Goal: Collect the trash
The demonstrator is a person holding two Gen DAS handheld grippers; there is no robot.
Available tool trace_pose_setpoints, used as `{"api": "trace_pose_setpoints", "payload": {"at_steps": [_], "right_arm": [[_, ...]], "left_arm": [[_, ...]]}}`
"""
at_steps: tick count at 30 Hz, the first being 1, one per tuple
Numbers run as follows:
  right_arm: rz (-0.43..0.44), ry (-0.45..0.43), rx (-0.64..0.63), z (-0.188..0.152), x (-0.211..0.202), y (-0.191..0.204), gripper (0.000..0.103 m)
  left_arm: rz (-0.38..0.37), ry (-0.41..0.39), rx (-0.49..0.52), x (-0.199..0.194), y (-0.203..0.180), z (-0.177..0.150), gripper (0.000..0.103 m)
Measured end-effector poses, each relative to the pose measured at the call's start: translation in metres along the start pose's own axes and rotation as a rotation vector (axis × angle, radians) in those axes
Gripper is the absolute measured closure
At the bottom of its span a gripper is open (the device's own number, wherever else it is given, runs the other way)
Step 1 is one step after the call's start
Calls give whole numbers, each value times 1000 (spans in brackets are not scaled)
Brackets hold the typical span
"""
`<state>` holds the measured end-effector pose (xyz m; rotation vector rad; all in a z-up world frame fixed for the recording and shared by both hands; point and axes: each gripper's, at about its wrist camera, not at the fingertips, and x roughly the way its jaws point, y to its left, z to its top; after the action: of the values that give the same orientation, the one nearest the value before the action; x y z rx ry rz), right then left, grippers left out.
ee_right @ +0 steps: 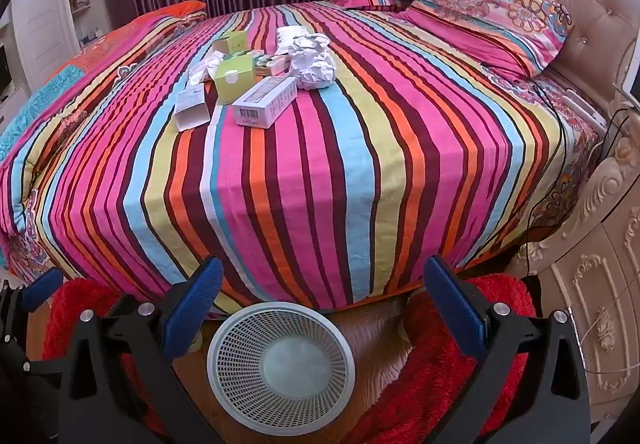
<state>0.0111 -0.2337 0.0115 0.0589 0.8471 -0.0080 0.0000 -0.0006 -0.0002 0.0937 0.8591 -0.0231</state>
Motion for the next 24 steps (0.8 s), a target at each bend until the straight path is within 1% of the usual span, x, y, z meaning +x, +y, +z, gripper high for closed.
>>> {"api": "trace_pose_setpoints", "payload": {"at_steps": [5, 9, 12, 13, 17, 19, 24], "right_arm": [[-9, -27, -20, 1, -3, 1, 7], [4, 1, -21, -1, 1, 4, 7], [5, 20, -19, 1, 5, -6, 7], [-5, 16, -29, -2, 4, 2, 7], [-3, 22, -9, -1, 3, -3, 7], [-1, 31, -5, -1, 5, -5, 7], [2, 49, -23, -2, 7, -2, 7]], "left_arm": [[0, 0, -8, 0, 2, 0, 6], [8, -1, -8, -1, 5, 0, 6], [6, 0, -7, -1, 6, 0, 6], [6, 0, -8, -1, 7, 0, 6], [3, 4, -13, -1, 9, 0, 6], [6, 6, -15, 3, 3, -2, 6], [5, 15, -19, 5, 3, -2, 6]]}}
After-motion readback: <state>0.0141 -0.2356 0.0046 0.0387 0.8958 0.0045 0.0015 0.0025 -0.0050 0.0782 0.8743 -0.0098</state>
